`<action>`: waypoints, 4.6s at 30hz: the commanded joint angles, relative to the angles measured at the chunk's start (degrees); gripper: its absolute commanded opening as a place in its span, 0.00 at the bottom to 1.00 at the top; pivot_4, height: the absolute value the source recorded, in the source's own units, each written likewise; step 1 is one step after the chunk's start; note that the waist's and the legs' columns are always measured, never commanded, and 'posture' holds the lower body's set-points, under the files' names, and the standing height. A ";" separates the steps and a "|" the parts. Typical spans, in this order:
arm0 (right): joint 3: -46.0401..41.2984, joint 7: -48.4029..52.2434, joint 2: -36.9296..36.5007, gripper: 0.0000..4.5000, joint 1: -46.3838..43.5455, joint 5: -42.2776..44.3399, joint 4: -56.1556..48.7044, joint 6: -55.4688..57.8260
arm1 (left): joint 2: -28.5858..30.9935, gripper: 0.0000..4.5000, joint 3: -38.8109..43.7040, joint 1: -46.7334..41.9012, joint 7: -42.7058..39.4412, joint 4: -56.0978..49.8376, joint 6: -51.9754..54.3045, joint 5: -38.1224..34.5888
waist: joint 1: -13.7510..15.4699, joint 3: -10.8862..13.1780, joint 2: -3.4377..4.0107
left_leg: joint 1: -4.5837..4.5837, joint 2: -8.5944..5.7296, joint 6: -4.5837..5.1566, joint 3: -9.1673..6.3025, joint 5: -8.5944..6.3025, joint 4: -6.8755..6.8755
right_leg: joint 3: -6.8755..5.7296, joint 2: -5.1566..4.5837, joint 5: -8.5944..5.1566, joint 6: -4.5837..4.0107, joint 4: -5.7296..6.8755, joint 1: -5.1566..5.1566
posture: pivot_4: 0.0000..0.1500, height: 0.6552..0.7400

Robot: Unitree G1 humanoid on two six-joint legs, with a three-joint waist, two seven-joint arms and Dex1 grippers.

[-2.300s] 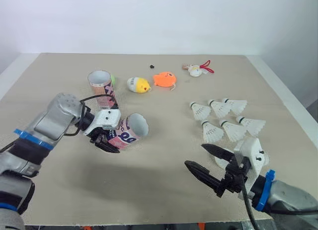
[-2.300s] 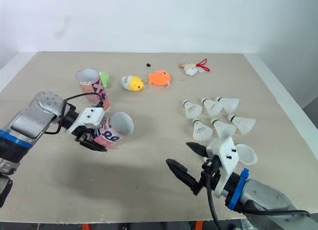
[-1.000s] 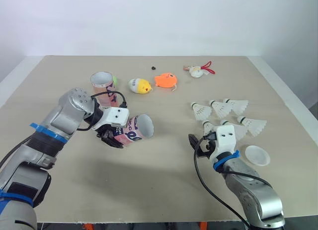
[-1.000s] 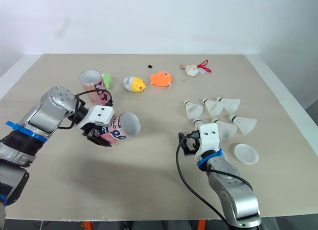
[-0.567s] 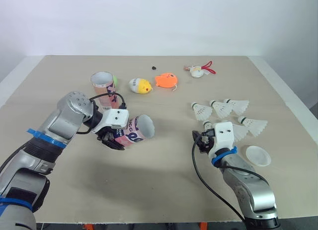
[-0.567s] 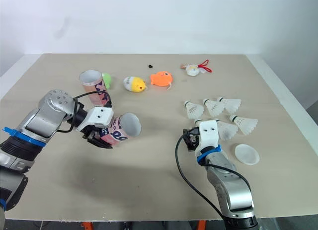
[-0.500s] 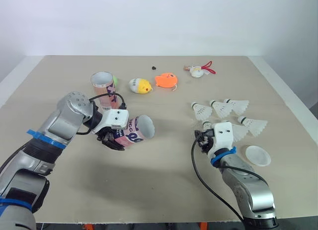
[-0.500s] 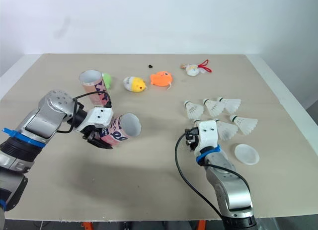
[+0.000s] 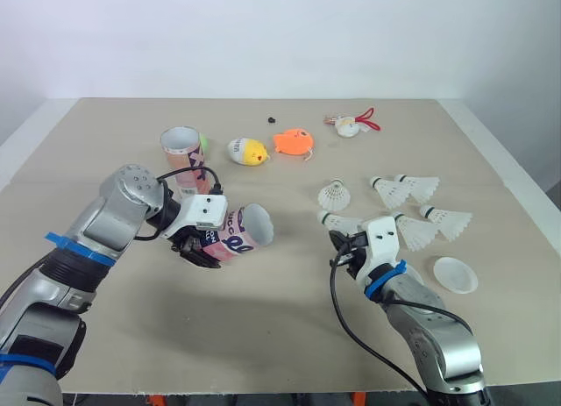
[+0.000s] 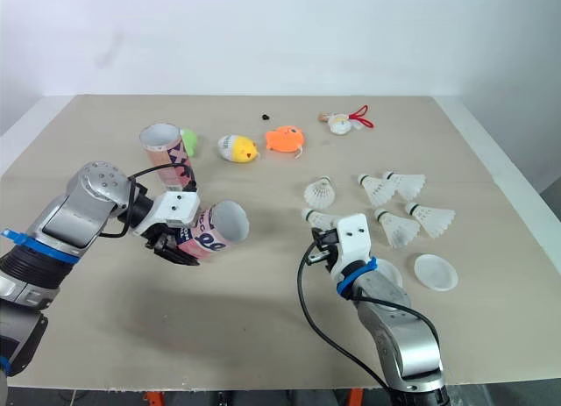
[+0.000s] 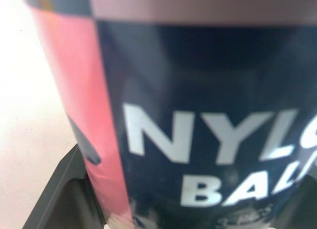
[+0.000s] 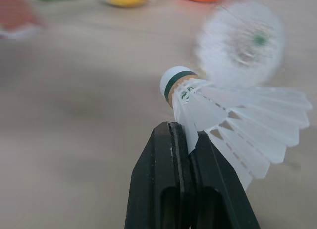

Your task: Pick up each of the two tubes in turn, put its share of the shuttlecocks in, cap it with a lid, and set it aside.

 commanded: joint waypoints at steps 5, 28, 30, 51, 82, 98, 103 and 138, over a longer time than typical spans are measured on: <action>-10.84 13.91 -10.24 0.04 -7.10 21.56 -13.13 4.66 | -0.74 0.72 -2.03 0.98 -0.89 -0.63 0.35 -0.94 | -0.05 0.03 0.04 | 0.00 -0.02 0.00 0.03 0.00 0.04 | 0.08 -0.01 0.04 0.07 0.00 0.01 | 1.00 1.00; 8.62 34.90 -26.15 0.04 -29.93 12.12 -2.41 -1.61 | -0.28 0.72 -1.99 0.31 -1.41 -0.79 0.94 -1.13 | 0.06 0.04 0.05 | -0.14 -0.30 0.17 0.00 -0.10 0.08 | 0.11 -0.20 -0.08 0.28 -0.01 -0.06 | 1.00 1.00; 9.95 35.25 -24.52 0.04 -31.75 12.13 -1.67 -0.90 | -0.35 0.72 -2.10 0.19 -1.43 -0.81 1.08 -1.16 | 0.03 0.04 0.05 | -0.13 -0.30 0.18 -0.01 -0.10 0.08 | 0.10 -0.19 -0.09 0.26 0.00 -0.06 | 1.00 1.00; -1.82 19.90 -15.20 1.00 -28.98 20.15 9.31 12.53 | -0.11 0.72 -1.95 0.65 -1.17 -1.51 1.34 -1.50 | -0.01 0.04 0.05 | -0.22 -0.34 0.18 -0.16 -0.10 0.12 | -0.04 -0.23 -0.01 0.40 0.05 -0.06 | 1.00 1.00; 3.12 4.15 -0.60 1.00 -35.27 -3.04 31.55 7.71 | 0.61 0.72 -1.37 2.14 -0.10 -4.38 3.48 -2.37 | -0.09 0.04 0.06 | -0.34 -0.43 0.18 -0.33 -0.10 0.12 | -0.13 -0.25 0.00 0.44 0.10 -0.11 | 1.00 1.00; -1.39 4.47 -3.94 1.00 -35.46 -5.89 34.71 6.92 | 0.39 0.72 -1.17 2.29 0.31 -4.50 3.59 -2.59 | -0.09 0.04 0.06 | -0.35 -0.48 0.18 -0.34 -0.10 0.12 | -0.12 -0.29 0.00 0.45 0.10 -0.10 | 1.00 1.00; -0.30 3.42 -3.13 1.00 -35.58 -7.76 36.14 6.42 | 0.35 0.72 -1.15 2.29 0.40 -4.50 3.60 -2.60 | -0.09 0.04 0.06 | -0.35 -0.48 0.18 -0.34 -0.10 0.12 | -0.12 -0.28 0.00 0.45 0.10 -0.10 | 1.00 1.00; -1.64 38.29 -29.79 0.02 -28.44 13.89 -5.99 2.11 | 0.55 0.72 -1.96 1.77 0.57 -4.74 4.01 -3.54 | -0.01 0.09 0.17 | -0.31 -0.60 0.27 -0.49 -0.16 0.15 | -0.10 -0.31 -0.18 0.46 0.10 0.01 | 1.00 1.00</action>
